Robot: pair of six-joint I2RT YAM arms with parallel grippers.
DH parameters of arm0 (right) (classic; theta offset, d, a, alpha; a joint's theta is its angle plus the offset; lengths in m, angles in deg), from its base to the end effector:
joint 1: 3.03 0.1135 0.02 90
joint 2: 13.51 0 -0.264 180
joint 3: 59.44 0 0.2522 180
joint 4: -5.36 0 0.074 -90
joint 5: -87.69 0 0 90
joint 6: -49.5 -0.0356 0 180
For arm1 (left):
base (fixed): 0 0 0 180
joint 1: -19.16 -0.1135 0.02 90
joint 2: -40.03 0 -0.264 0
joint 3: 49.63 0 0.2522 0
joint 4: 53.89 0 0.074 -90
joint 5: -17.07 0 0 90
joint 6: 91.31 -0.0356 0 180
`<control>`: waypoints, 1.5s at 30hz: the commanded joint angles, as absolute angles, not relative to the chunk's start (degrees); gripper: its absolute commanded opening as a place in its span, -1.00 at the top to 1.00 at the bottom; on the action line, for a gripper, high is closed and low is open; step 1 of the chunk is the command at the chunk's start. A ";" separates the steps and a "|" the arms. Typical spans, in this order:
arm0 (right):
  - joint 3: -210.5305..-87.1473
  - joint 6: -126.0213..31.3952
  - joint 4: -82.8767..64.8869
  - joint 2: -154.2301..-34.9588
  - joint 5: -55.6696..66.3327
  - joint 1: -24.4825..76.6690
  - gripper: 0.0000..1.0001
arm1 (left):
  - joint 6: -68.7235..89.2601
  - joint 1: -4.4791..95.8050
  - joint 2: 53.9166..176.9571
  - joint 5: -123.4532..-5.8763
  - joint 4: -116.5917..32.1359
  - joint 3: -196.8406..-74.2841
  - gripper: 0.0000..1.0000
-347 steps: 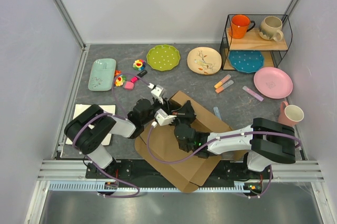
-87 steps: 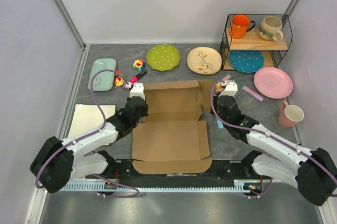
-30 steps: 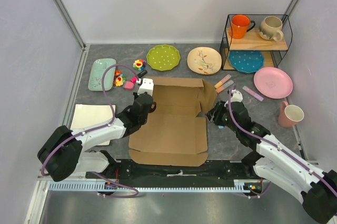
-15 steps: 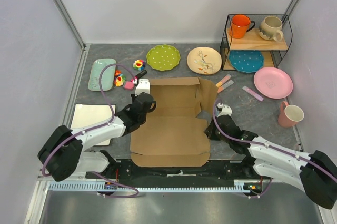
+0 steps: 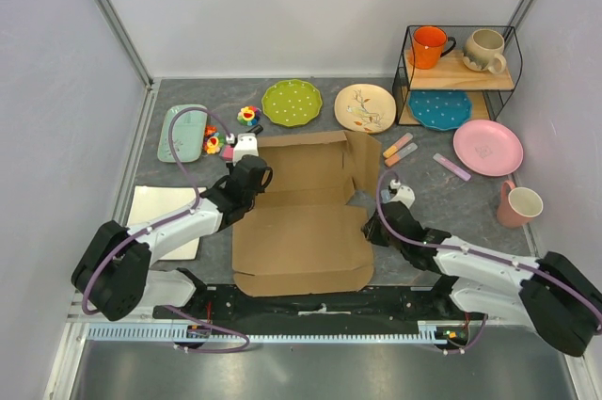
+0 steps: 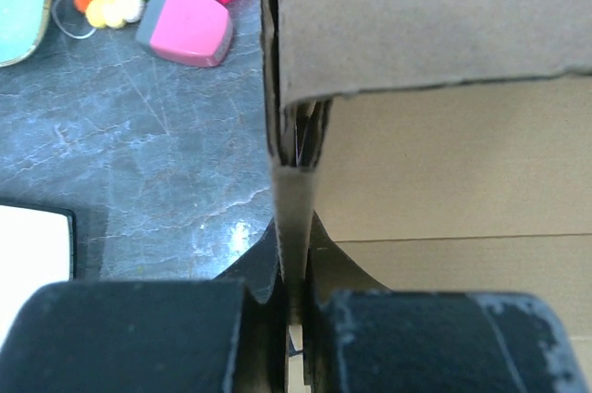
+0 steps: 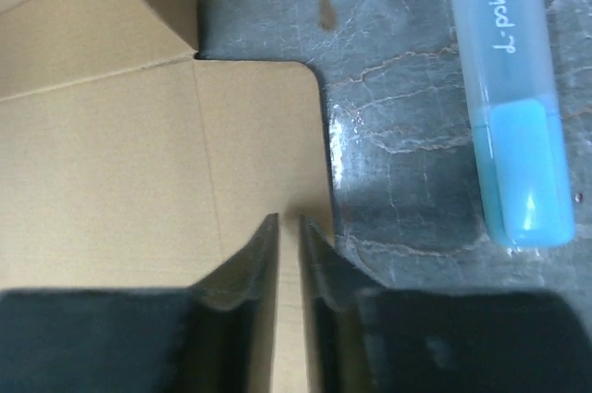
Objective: Fold the paper box
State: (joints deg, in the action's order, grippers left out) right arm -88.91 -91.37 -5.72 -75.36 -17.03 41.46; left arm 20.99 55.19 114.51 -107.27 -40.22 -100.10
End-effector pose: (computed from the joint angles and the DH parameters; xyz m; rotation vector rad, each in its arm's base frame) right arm 0.1398 0.1247 0.1366 0.2621 2.3481 0.5450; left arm 0.2233 -0.1376 0.2021 -0.0647 2.0995 0.0632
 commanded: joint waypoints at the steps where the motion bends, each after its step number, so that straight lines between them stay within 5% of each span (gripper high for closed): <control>1: -89.63 -91.04 -14.09 -64.72 -20.58 42.05 0.42 | 21.81 55.64 114.83 -104.83 -38.63 -102.07 0.96; 4: -93.93 -88.24 -18.66 -56.96 -24.27 41.97 0.05 | 20.75 55.64 114.83 -105.27 -38.28 -102.42 0.96; 10: -103.60 -79.53 -23.86 -54.99 -32.52 41.97 -0.31 | 19.87 55.64 115.26 -105.45 -38.37 -102.77 0.96; 25: -112.84 -73.99 -15.96 -79.07 -36.94 32.84 -0.41 | 19.70 55.64 114.65 -104.65 -38.45 -102.59 0.96; 31: -113.37 -72.58 -8.84 -83.56 -29.22 29.93 -0.19 | 18.82 55.64 114.56 -104.65 -39.68 -101.54 0.96; 45: -115.57 -78.90 -5.50 -81.81 -15.50 29.57 0.93 | 17.15 55.73 114.12 -105.62 -45.92 -99.87 0.96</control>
State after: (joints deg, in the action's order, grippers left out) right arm -112.65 -74.39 -8.04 -83.42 -20.13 29.74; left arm 19.33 55.50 115.12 -104.74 -42.26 -100.34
